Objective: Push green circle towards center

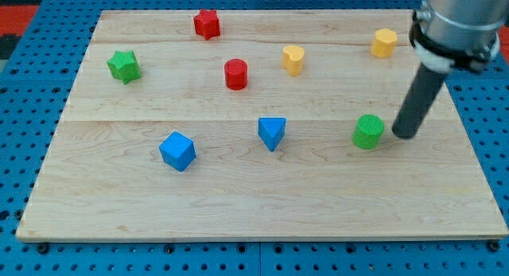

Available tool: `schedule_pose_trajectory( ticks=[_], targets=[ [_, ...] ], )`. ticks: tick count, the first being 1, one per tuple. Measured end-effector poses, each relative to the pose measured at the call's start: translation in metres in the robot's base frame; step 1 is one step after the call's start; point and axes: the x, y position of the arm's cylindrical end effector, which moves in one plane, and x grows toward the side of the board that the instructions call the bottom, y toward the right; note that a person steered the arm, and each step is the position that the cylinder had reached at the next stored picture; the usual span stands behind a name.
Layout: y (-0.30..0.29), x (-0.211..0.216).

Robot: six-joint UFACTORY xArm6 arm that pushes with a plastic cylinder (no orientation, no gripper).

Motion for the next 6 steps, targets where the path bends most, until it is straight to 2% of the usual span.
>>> schedule_pose_trajectory(
  ticks=[1, 2, 3, 4, 5, 6],
  targets=[
    [-0.038, 0.020],
    [-0.069, 0.006],
    [-0.071, -0.015],
    [-0.068, -0.001],
    [-0.023, 0.001],
    [-0.014, -0.025]
  ],
)
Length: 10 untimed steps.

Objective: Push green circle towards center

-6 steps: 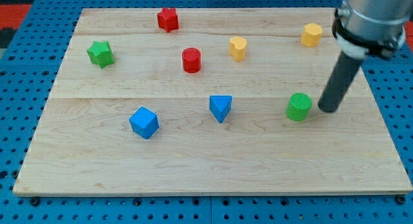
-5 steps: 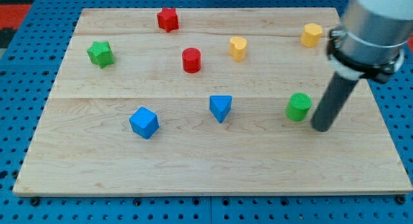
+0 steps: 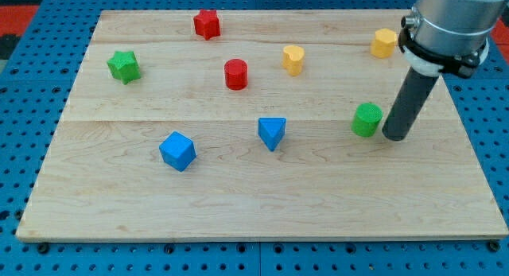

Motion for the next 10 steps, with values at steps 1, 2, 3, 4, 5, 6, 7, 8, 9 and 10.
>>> schedule_pose_trajectory(
  ticks=[1, 2, 3, 4, 5, 6, 7, 8, 9, 10],
  targets=[
    [-0.022, -0.002],
    [-0.031, -0.009],
    [-0.028, -0.038],
    [-0.074, -0.032],
    [-0.108, -0.013],
    [-0.144, -0.013],
    [-0.190, -0.013],
    [-0.196, -0.023],
    [-0.175, -0.045],
    [-0.195, -0.050]
  ],
)
